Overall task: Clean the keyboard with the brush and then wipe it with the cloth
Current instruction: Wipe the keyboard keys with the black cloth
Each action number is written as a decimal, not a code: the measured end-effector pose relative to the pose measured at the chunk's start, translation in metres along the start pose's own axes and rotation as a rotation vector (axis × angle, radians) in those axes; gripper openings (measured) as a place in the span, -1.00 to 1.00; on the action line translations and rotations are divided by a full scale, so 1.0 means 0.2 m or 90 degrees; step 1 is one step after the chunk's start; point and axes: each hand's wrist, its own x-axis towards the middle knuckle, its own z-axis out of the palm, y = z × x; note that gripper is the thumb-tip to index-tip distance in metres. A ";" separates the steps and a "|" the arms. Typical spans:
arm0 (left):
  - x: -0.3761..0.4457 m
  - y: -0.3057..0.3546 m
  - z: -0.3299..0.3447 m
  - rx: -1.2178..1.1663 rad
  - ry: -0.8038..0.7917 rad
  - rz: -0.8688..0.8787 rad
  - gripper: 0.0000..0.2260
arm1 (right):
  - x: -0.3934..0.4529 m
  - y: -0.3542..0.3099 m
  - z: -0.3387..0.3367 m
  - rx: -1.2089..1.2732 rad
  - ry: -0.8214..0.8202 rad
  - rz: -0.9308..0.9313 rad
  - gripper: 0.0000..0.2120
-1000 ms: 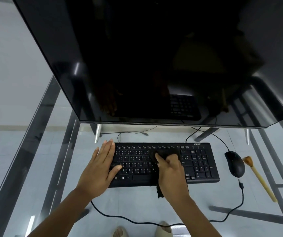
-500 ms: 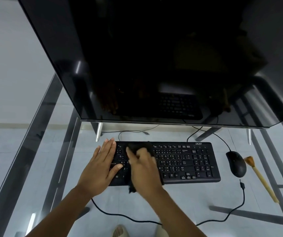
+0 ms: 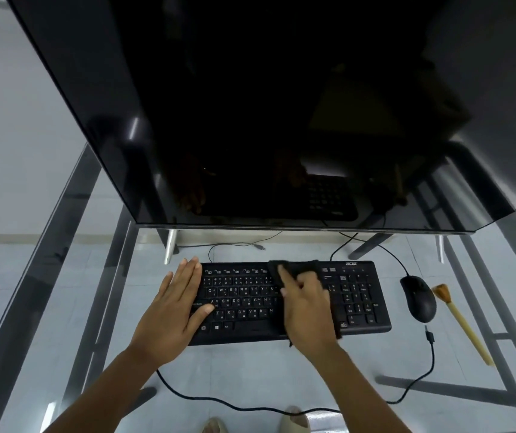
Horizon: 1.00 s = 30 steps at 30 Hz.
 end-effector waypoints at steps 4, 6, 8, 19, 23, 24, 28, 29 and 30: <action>0.01 0.00 0.00 -0.001 -0.004 0.000 -0.37 | 0.04 0.35 -0.13 0.006 0.065 0.160 -0.60; 0.01 0.00 0.00 -0.003 0.000 -0.003 -0.38 | 0.06 0.48 -0.19 -0.008 0.107 0.322 -0.61; 0.00 0.00 0.00 -0.004 -0.004 -0.006 -0.39 | 0.06 0.41 -0.17 -0.021 0.123 0.341 -0.61; 0.03 0.04 -0.01 -0.077 -0.016 -0.021 -0.33 | -0.05 -0.04 -0.05 0.046 -0.025 -0.118 -0.83; 0.05 0.04 -0.10 -0.104 -0.114 0.010 0.09 | 0.10 0.05 -0.04 0.076 0.084 0.176 -0.64; 0.03 0.03 -0.13 -0.102 -0.137 0.016 0.17 | 0.08 -0.03 -0.01 0.069 0.072 0.148 -0.63; 0.02 -0.02 -0.17 -0.109 -0.163 0.007 0.29 | -0.15 -0.44 0.08 0.086 -0.093 -0.084 -0.71; 0.02 -0.02 -0.16 -0.103 -0.163 0.011 0.30 | -0.20 -0.51 0.08 0.108 -0.157 -0.166 -0.80; 0.02 -0.02 -0.17 -0.100 -0.162 0.015 0.30 | -0.21 -0.52 0.07 0.114 -0.218 -0.258 -0.86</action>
